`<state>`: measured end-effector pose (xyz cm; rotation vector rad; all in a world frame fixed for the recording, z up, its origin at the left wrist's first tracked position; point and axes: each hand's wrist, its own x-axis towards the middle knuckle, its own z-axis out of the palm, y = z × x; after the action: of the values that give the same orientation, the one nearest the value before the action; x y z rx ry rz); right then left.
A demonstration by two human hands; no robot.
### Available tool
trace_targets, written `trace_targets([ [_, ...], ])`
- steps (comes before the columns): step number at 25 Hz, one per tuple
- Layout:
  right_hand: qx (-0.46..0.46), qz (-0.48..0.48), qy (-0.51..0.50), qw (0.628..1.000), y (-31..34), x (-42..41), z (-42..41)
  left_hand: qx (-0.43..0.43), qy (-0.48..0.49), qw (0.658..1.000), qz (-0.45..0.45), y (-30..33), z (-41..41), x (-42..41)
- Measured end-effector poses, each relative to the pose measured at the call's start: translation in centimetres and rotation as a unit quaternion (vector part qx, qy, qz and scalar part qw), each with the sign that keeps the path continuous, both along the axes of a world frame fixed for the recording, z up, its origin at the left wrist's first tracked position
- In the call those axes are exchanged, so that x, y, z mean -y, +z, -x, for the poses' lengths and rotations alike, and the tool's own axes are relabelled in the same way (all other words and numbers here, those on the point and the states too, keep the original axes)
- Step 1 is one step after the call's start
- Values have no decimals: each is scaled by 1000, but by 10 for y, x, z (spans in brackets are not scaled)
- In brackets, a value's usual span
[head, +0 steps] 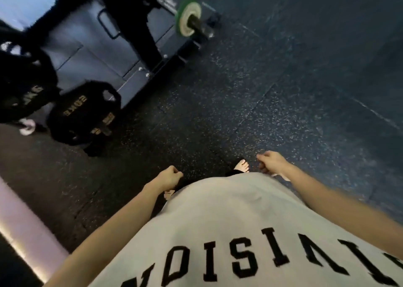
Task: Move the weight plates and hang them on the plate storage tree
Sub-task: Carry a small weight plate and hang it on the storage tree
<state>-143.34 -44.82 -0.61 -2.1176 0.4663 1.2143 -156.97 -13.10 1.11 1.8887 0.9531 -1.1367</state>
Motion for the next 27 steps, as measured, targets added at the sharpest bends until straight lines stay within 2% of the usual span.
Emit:
trace_targets([
  [3, -4, 9, -77, 997, 0, 79, -38, 31, -89, 995, -13, -1, -91, 47],
  [8, -5, 7, -163, 987, 5, 161, -101, 105, -125, 986, -37, -3, -220, 115],
  [15, -42, -8, -216, 975, -9, 195, -198, 33, -162, 986, -17, -37, -357, 143],
  [21, -36, 33, -268, 962, 1, 219, -353, 25, -195, 981, -2, -44, -539, 152],
  [27, 30, 29, -286, 957, -7, 219, -547, 90, -168, 982, -12, -29, -751, 167],
])
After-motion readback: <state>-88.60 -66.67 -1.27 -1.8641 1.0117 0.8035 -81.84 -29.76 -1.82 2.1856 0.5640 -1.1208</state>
